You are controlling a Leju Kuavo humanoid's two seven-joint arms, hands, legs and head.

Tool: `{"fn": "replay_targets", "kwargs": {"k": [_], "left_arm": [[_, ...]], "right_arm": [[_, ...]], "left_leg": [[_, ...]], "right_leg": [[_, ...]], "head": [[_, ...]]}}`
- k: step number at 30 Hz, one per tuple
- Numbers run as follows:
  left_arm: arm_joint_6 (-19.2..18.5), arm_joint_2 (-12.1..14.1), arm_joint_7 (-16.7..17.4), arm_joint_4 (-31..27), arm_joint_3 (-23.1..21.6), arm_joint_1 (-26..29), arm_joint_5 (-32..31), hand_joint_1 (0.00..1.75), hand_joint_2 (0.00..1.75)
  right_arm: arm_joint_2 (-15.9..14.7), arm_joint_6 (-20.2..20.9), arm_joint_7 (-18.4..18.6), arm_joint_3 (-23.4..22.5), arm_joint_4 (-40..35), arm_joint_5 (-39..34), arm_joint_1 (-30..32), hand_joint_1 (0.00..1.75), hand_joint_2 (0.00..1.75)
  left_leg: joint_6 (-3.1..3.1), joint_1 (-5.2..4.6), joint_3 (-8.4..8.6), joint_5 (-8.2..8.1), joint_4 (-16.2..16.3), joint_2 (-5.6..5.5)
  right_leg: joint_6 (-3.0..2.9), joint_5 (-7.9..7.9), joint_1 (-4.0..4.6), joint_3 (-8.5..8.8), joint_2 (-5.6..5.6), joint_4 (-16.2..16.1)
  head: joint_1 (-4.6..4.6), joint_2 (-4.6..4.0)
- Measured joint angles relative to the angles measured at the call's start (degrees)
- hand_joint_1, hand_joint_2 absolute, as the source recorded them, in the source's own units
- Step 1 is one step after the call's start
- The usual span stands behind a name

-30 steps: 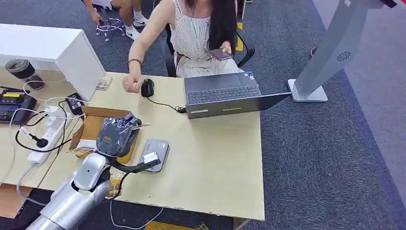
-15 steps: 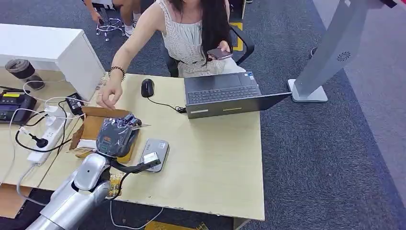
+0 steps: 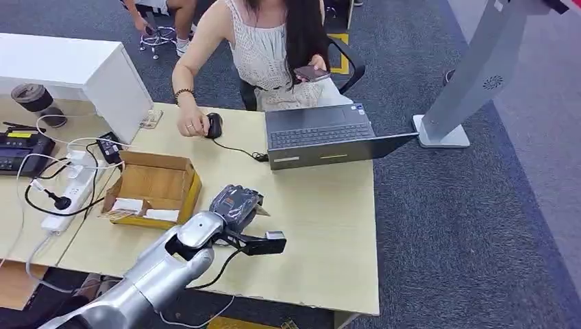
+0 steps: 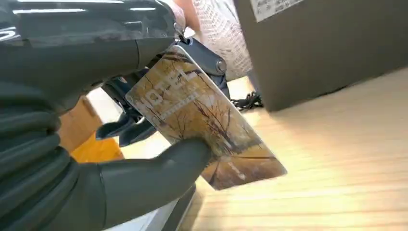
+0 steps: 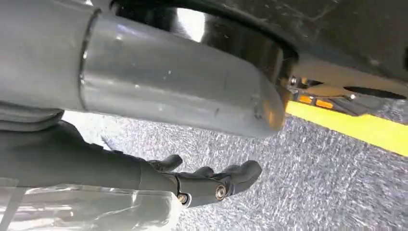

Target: Pass the card to the sensor for recognition and then transmit it.

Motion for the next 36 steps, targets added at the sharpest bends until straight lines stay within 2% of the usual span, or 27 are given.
{"fn": "replay_targets", "kwargs": {"k": [6, 9, 11, 16, 22, 25, 36], "left_arm": [[-0.17, -0.52, 0.02, 0.15, -0.7, -0.23, -0.52, 1.75, 1.75], [0.72, -0.65, 1.24, 0.15, -0.83, -0.22, -1.96, 1.75, 1.75], [2.03, -0.66, 2.53, 0.15, -0.85, -0.21, -3.42, 1.75, 1.75], [8.29, -0.37, 5.82, -0.61, -0.87, 0.41, -7.43, 1.75, 1.75], [11.17, 0.02, 6.84, -1.66, -0.79, 1.99, -10.54, 1.75, 1.75], [11.3, 0.11, 6.82, -2.23, 0.06, 3.21, -12.5, 1.75, 1.75], [10.73, 0.15, 6.95, -2.93, 1.27, 4.78, -13.7, 1.75, 1.75]], "right_arm": [[0.2, -0.42, 0.02, -0.83, -0.74, -0.94, 0.03, 0.0, 0.0], [0.24, -0.61, 0.0, -1.11, -0.85, -0.96, 0.04, 0.0, 0.0], [0.28, -0.63, -0.02, -1.2, -0.89, -0.96, 0.04, 0.0, 0.0], [0.31, -0.63, -0.09, -1.51, -0.9, -1.01, 0.05, 0.0, 0.0], [0.31, -0.76, -0.11, -1.53, -0.92, -1.01, 0.05, 0.0, 0.0], [0.31, -0.83, -0.11, -1.6, -0.92, -1.05, 0.05, 0.0, 0.0], [0.31, -0.96, -0.11, -2.14, -0.92, -1.18, 0.04, 0.0, 0.0]], "left_leg": [[0.0, 0.02, -0.03, 0.0, -0.03, 0.03], [0.0, 0.02, -0.04, 0.0, -0.03, 0.03], [0.0, 0.02, -0.06, 0.0, -0.03, 0.02], [0.0, 0.02, -0.08, 0.0, -0.03, 0.01], [0.0, 0.02, -0.1, 0.0, -0.03, -0.01], [0.0, 0.02, -0.1, 0.0, -0.03, -0.01], [0.0, 0.02, -0.11, 0.0, -0.03, -0.03]], "right_leg": [[-0.02, -0.02, 0.0, -0.04, 0.01, 0.01], [-0.02, -0.02, -0.01, -0.03, 0.01, 0.01], [-0.02, -0.02, -0.02, -0.03, 0.01, 0.01], [-0.01, -0.02, -0.02, -0.03, 0.0, 0.01], [-0.01, -0.03, -0.02, -0.04, -0.01, 0.01], [-0.01, -0.03, -0.01, -0.05, -0.01, 0.01], [-0.01, -0.03, -0.02, -0.04, -0.04, 0.01]], "head": [[0.0, 0.0], [0.0, 0.0], [0.0, 0.0], [0.0, 0.0], [0.0, 0.0], [-0.02, 0.0], [0.0, 0.0]]}}
